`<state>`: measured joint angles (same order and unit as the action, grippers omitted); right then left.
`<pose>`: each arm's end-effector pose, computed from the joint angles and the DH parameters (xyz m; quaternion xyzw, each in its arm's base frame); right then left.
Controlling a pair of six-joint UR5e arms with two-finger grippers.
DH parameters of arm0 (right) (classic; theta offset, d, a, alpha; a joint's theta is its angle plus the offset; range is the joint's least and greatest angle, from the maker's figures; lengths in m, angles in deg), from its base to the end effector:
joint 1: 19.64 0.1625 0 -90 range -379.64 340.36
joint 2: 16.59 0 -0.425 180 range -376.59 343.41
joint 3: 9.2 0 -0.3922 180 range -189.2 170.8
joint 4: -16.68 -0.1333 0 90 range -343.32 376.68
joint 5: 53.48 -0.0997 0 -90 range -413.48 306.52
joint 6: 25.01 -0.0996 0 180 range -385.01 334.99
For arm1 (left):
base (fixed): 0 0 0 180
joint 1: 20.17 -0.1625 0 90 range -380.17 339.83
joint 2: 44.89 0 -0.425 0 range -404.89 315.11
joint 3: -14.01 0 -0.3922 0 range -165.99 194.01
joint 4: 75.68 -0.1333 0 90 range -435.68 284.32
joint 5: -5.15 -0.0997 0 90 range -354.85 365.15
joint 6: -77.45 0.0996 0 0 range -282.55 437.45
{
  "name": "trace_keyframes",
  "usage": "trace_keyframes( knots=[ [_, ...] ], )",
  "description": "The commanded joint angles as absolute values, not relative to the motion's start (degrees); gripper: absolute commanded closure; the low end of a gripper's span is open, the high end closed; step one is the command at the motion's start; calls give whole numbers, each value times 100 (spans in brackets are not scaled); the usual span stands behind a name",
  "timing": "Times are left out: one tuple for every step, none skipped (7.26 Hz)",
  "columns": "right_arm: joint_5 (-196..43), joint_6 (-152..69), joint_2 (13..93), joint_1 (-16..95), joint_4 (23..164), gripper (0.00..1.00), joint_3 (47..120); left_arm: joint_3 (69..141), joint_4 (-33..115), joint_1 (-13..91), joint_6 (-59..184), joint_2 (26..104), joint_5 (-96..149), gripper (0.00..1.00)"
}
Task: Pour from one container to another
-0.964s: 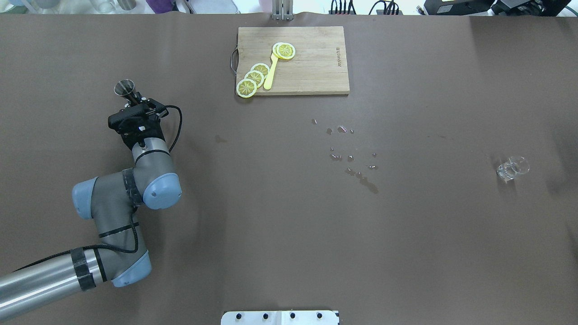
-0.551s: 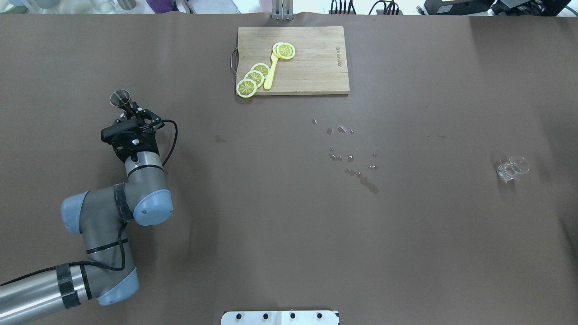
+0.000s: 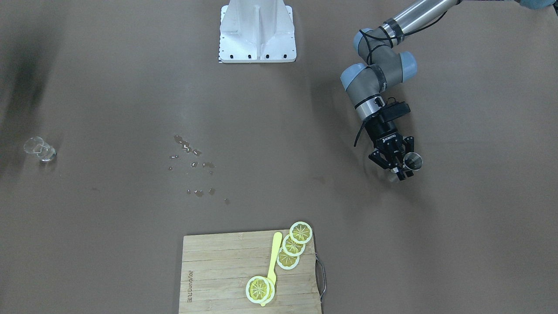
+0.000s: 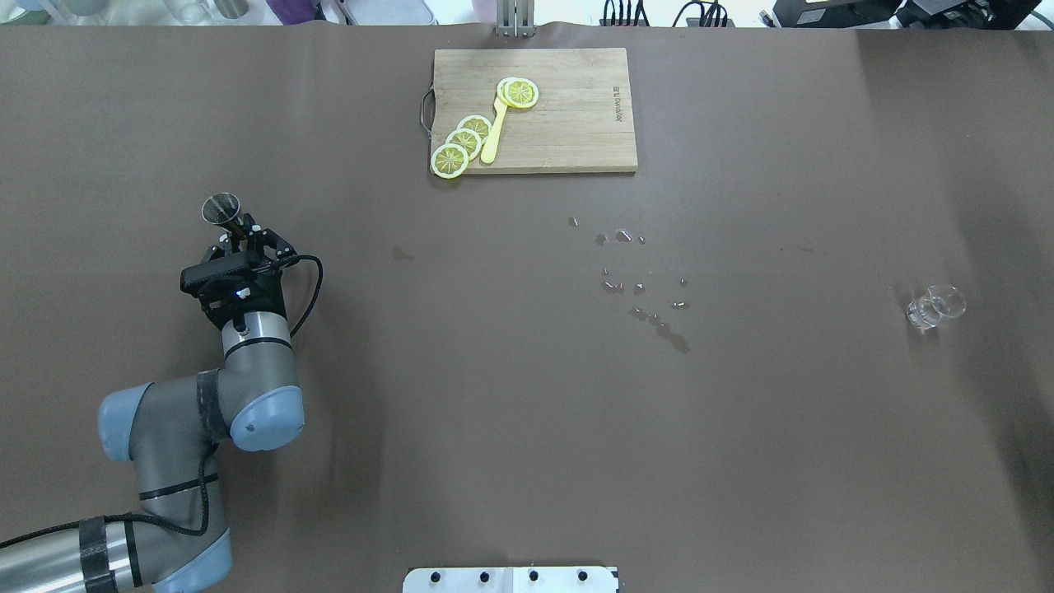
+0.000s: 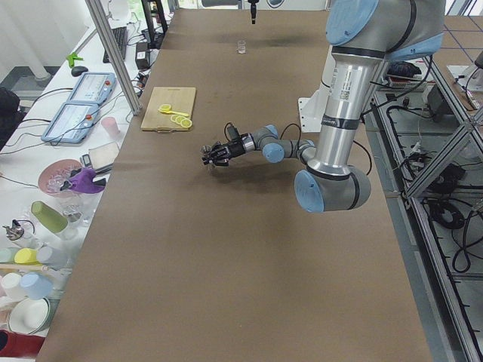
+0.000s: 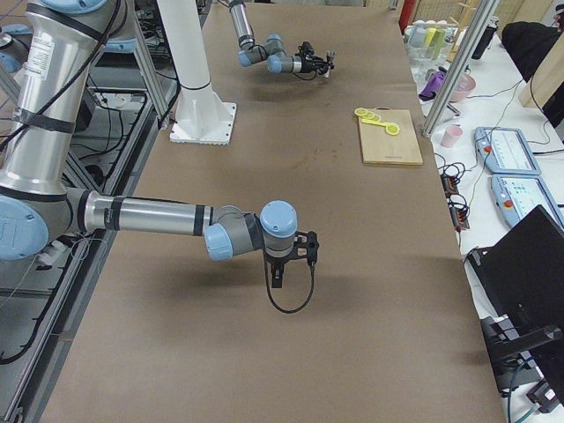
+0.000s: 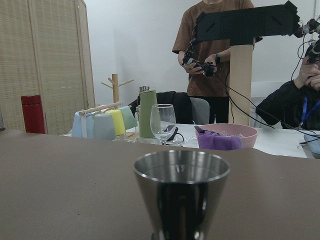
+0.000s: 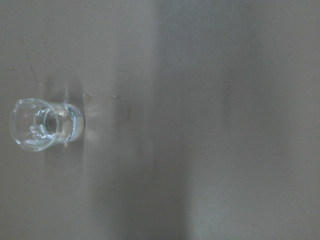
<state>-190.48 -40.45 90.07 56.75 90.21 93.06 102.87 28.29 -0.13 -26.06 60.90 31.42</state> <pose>-0.0309 -0.3844 0.6453 -0.0061 -0.4080 -0.0274 0.9125 0.4909 -0.4160 0.4632 0.5227 0.1804 -0.3624 0.7503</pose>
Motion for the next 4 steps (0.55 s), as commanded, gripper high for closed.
trace_keyframes(
  knots=[
    [-18769, -2990, 8985, 5996, 10485, 0, 9748, 10445, 2839, -153, -2626, 5874, 3055, 100],
    [-18647, -2419, 8985, 6417, 11084, 0, 9819, 10445, 2839, -162, -2696, 5865, 3046, 98],
    [-18454, -2135, 8976, 6952, 11621, 0, 9846, 10454, 2839, -197, -2705, 5865, 3046, 90],
    [-18061, -1680, 9011, 6957, 11800, 0, 9872, 10445, 2839, -197, -2706, 5856, 3037, 78]
  ],
)
